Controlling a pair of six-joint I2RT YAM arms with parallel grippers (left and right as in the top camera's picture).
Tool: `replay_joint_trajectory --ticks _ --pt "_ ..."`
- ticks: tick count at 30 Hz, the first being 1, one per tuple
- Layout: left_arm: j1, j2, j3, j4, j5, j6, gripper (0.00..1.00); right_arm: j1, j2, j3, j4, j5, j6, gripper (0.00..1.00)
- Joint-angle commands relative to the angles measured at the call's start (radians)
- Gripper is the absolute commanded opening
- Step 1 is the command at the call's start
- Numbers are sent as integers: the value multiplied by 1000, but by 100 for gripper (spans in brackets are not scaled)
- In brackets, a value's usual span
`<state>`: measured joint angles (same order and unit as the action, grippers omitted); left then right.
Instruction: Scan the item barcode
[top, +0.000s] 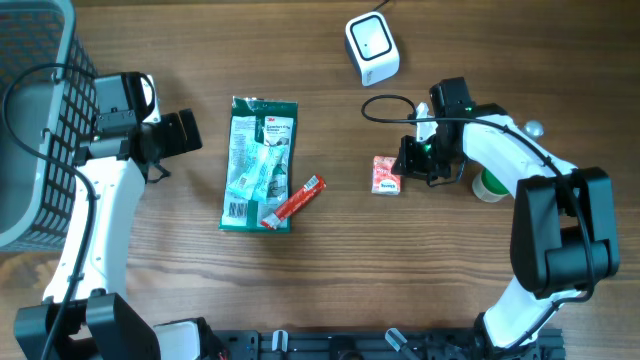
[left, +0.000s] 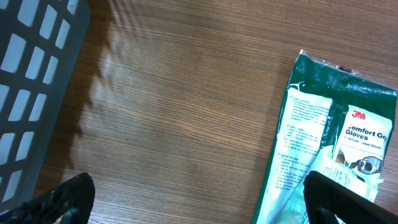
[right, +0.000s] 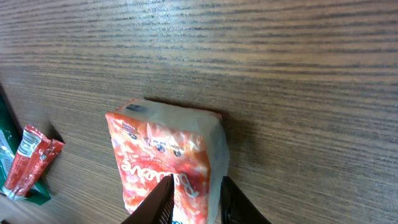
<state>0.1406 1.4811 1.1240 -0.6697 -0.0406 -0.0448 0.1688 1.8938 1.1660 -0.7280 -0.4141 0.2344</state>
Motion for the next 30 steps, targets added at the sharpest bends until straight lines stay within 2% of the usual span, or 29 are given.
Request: replay_joint_trajectory --ticks 1,10,15,18,21,22,24,27,30 --pt "4 4 5 2 -10 15 100 4 -27 2 -17 15 5 25" --pt "4 4 5 2 -10 15 100 4 -27 -23 -16 15 5 25" --pt "4 4 5 2 -10 14 100 4 -27 -76 64 16 33 25" --pt "4 4 5 2 -10 15 100 4 -27 -106 114 14 39 21" --pt "4 4 5 2 -10 14 100 4 -27 -125 141 14 43 12" --pt "4 4 5 2 -10 15 100 4 -27 -126 140 14 40 5" --pt "4 4 5 2 -10 15 100 -2 -31 -121 139 -5 30 4" --pt "4 4 5 2 -10 14 100 -35 -56 -103 142 -166 7 4" --pt "4 4 5 2 -10 15 100 -90 -105 -98 173 -450 -49 4"
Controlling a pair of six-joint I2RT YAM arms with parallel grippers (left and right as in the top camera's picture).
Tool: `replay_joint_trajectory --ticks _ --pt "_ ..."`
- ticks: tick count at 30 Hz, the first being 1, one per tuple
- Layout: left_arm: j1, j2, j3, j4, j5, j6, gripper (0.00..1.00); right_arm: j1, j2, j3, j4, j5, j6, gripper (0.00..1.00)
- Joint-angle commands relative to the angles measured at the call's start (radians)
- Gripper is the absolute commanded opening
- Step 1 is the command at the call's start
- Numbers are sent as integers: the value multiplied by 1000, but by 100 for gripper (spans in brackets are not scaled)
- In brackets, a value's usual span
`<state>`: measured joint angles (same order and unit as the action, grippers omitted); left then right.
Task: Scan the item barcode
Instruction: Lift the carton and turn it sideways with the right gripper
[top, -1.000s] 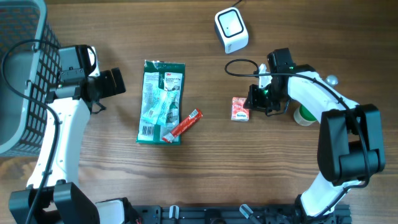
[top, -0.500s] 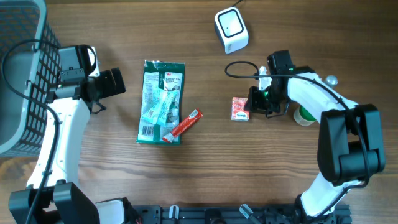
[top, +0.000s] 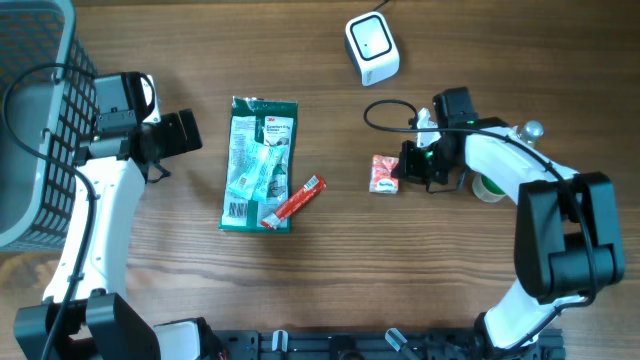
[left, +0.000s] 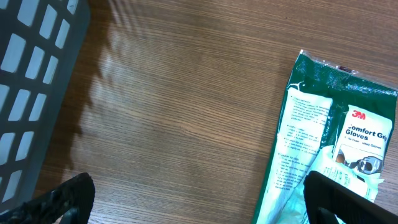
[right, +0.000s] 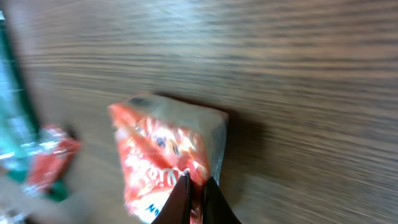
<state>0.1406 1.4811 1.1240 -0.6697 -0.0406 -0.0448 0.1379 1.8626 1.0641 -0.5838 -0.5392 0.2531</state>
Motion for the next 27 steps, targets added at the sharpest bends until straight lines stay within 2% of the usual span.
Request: replay_joint_trajectory --ticks 1,5,9,13,21,27 --pt "4 4 5 2 -10 15 100 -80 -90 4 38 -428 -85 4" --pt "4 4 5 2 -10 15 100 -145 -132 3 45 -753 -158 4" --pt "4 4 5 2 -10 15 100 -153 -133 3 45 -932 -233 4" --pt "4 4 5 2 -10 15 100 -153 -133 3 52 -1082 -249 4" --pt "4 4 5 2 -10 15 100 -153 -148 3 -5 -1085 -256 4" --pt "4 4 5 2 -10 15 100 -153 -235 3 -84 -1085 -292 4"
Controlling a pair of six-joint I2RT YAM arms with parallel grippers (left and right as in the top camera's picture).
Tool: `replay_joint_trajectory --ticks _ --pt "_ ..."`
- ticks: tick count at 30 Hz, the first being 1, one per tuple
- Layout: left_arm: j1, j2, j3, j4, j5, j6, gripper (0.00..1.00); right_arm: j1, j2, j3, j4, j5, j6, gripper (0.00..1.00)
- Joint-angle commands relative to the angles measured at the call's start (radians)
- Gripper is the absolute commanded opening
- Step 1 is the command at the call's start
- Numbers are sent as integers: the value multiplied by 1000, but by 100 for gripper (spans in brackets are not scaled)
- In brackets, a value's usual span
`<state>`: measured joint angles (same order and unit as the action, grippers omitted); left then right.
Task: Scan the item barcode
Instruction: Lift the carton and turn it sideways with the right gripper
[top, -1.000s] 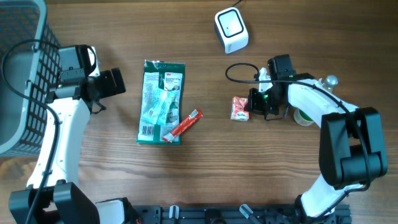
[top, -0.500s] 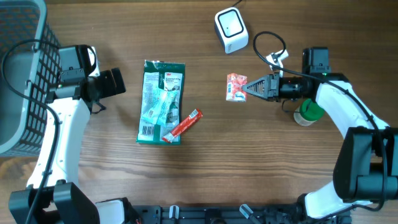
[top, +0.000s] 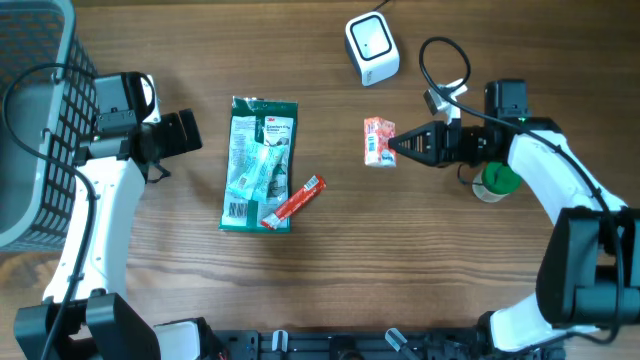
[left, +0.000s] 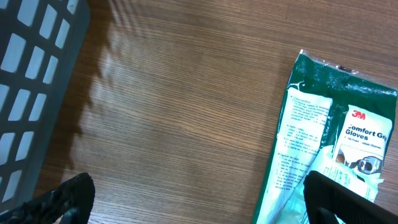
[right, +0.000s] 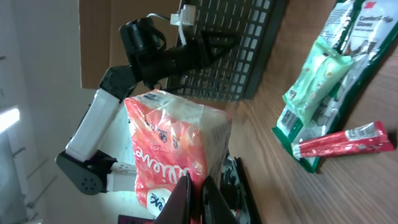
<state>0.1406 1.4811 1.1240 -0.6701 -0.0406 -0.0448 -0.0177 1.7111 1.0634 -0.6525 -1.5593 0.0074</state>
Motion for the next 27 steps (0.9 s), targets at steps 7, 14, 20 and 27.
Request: replay_joint_trajectory --ticks 7,14,20,27 --pt "4 4 5 3 -10 15 100 3 -207 4 -24 -65 -23 4" --pt "4 4 5 3 -10 15 100 3 -279 4 -65 -65 47 4" --pt "4 4 5 3 -10 14 100 3 -325 4 -81 -64 45 4" --pt "4 4 5 3 -10 14 100 3 -325 2 -82 414 49 4"
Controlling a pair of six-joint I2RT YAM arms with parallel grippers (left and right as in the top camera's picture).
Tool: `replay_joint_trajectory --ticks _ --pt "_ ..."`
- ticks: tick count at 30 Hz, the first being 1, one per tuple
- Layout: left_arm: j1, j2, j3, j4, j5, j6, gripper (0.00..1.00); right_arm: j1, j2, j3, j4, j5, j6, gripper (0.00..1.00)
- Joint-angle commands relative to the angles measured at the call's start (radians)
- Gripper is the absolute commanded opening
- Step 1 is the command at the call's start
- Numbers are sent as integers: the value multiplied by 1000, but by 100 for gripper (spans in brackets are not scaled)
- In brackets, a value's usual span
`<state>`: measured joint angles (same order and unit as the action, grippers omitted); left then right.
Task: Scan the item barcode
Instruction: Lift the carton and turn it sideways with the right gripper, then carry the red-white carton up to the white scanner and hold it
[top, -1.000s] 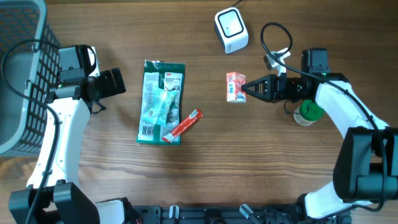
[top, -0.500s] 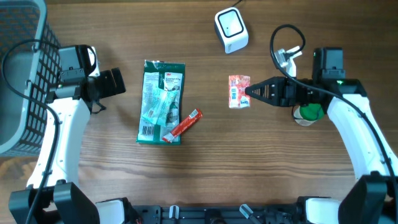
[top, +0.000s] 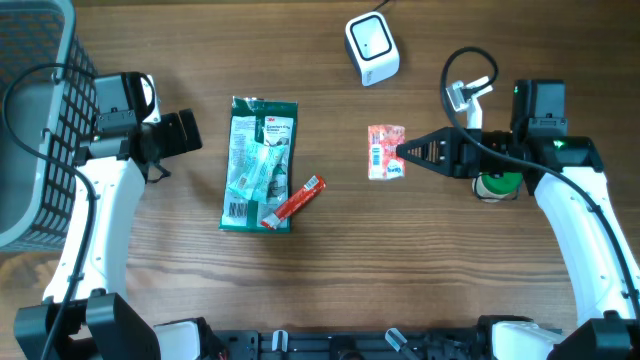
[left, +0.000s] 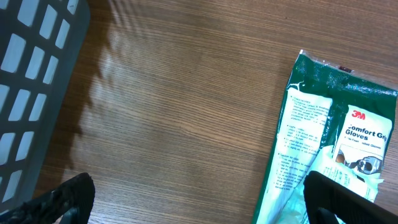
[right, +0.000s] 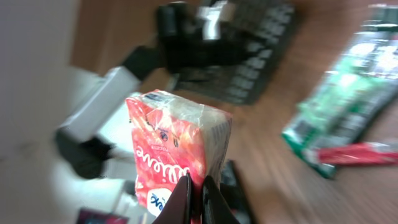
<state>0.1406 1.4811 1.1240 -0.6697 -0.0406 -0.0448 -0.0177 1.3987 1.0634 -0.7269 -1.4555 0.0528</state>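
A small red-orange tissue pack (top: 385, 152) hangs above the table, and my right gripper (top: 404, 153) is shut on its edge. In the right wrist view the pack (right: 174, 149) fills the middle, pinched at the bottom by the gripper (right: 194, 200). A white barcode scanner (top: 372, 47) stands at the back of the table, above and left of the pack. My left gripper (top: 185, 132) sits open at the left, low over bare wood beside the green glove packet (top: 260, 163); its fingertips (left: 62, 199) show at the bottom corners of its view.
A red snack stick (top: 297, 201) lies across the lower right of the glove packet (left: 329, 149). A grey mesh basket (top: 35, 110) stands at the far left. A green-and-white round thing (top: 495, 186) sits under my right arm.
My right gripper with the tissue pack has shifted slightly right and toward the table front; the pack now shows a face with a barcode upward. The left arm has not moved.
My right gripper was open around the tissue pack lying on the table. Then it had shut on the pack there. Then the pack was held up off the table nearer the scanner, and now a little lower and turned.
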Motion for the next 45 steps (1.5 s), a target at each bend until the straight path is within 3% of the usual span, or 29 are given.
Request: replay_joint_trajectory --ticks 1,7,11,17,22,25,36,45 --pt "4 4 5 2 -10 15 100 3 -13 -2 -20 401 4 4" --pt "4 4 5 2 -10 15 100 6 -9 -24 -22 836 76 4" --pt "4 4 5 2 -10 15 100 10 -8 37 -7 906 134 4" --pt "4 4 5 2 -10 15 100 79 40 380 -219 1079 126 4" --pt "4 4 5 2 -10 15 100 193 192 776 -467 1244 74 4" --pt "4 4 5 2 -10 15 100 246 292 931 -520 1325 49 4" --pt "4 4 5 2 -10 15 100 386 575 983 -184 1767 -278 4" --pt "4 4 5 2 -10 15 100 391 799 983 81 1927 -368 4"
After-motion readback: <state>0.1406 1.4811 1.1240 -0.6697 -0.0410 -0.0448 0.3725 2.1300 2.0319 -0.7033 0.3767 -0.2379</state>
